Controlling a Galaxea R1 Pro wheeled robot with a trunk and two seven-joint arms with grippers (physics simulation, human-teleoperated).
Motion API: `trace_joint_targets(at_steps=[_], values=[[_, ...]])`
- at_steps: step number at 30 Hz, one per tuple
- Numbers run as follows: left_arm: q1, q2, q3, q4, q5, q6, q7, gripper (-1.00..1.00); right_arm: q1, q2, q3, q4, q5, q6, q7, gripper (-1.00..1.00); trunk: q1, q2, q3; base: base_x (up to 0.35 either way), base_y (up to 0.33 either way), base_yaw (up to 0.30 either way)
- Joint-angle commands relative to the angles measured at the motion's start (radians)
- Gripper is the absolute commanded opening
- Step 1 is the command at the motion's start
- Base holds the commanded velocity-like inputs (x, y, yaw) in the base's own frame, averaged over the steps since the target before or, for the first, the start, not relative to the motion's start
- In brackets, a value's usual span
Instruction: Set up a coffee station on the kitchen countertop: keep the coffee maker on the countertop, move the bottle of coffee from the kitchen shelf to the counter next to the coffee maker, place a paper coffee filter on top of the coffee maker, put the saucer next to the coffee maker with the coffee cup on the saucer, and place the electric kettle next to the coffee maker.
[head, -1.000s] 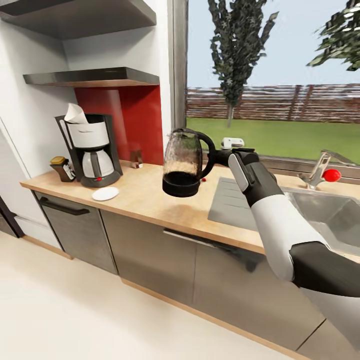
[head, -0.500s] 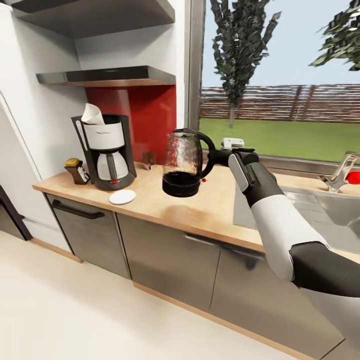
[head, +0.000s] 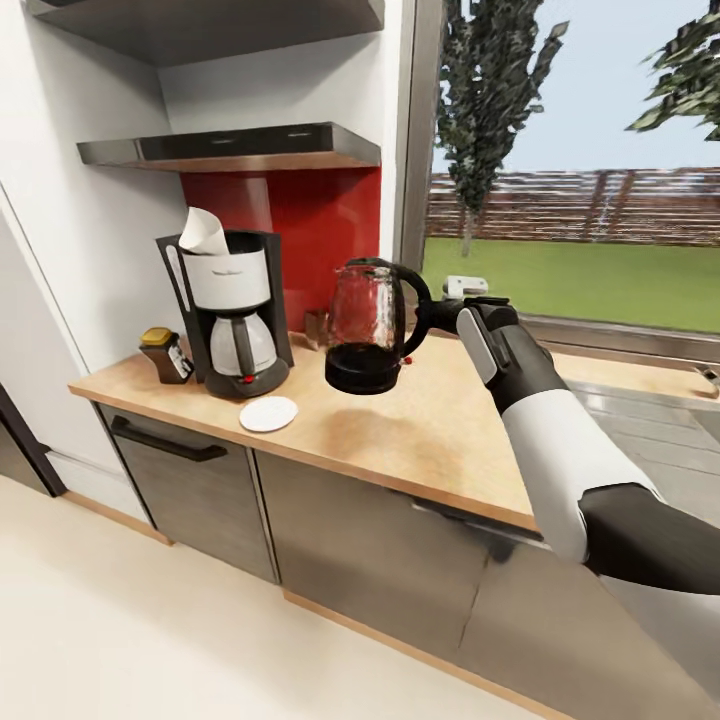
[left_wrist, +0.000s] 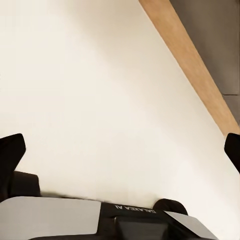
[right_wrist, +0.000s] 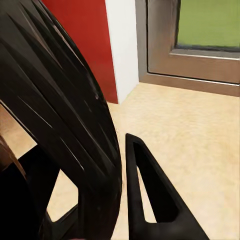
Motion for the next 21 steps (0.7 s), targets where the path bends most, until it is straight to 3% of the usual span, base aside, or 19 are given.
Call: trace_joint_targets(at_steps=[1,21], values=[[0.000,0.000,0.000,0.000,0.003,0.004,-0.003,1.00,-0.001,0.000,0.002,-0.001,-0.010,0.003,-0.008,-1.00,0.000,-0.001,-0.001,0.230,0.189,0.000],[0.000,0.001,0.000,0.000,0.003,0.004,-0.003,1.00,-0.001,0.001,0.002,0.018,-0.008,-0.006,-0.013,-1.00,0.000,-0.001,-0.001,0.075,0.082,0.000]])
